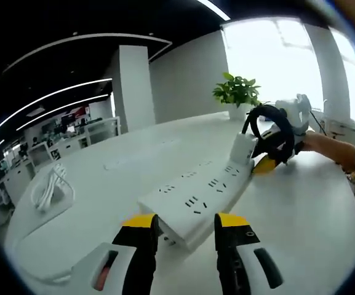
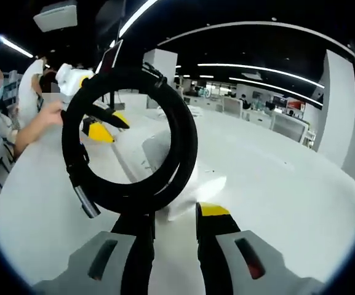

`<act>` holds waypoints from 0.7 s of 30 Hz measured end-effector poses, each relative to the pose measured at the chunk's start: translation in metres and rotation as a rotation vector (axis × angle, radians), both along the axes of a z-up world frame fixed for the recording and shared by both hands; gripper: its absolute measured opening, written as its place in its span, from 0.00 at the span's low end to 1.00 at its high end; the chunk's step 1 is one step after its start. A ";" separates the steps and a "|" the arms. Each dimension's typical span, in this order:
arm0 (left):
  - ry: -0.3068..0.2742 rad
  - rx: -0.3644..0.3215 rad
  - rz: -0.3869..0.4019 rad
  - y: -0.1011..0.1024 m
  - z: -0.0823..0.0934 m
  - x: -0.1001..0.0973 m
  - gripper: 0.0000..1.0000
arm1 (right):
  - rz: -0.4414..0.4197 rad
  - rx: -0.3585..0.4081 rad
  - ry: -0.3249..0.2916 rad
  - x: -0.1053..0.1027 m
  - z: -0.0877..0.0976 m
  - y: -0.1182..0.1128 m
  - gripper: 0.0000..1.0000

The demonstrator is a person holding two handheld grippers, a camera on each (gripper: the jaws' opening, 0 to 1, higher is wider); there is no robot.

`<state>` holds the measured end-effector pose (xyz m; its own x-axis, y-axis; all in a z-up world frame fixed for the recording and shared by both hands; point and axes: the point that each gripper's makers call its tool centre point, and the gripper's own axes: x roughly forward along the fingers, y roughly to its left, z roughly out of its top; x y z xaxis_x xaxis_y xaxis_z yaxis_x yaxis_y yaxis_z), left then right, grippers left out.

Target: Straighten the power strip on the desk, plug the charger into it

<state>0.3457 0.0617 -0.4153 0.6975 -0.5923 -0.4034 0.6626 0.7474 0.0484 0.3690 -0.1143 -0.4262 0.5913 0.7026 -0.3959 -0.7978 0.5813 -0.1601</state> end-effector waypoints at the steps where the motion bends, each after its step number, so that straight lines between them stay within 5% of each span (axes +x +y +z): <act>1: 0.000 0.000 0.000 0.000 0.000 0.000 0.37 | 0.000 -0.007 0.006 0.001 -0.001 0.000 0.26; 9: 0.033 0.024 0.001 0.001 -0.010 -0.002 0.37 | -0.005 0.036 0.050 -0.002 -0.003 0.000 0.27; 21: 0.001 0.045 0.071 0.011 -0.012 0.012 0.37 | -0.080 0.088 0.091 0.000 -0.005 0.013 0.24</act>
<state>0.3579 0.0732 -0.4275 0.7364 -0.5229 -0.4293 0.6084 0.7894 0.0822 0.3687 -0.1008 -0.4310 0.6117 0.6888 -0.3891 -0.7569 0.6526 -0.0349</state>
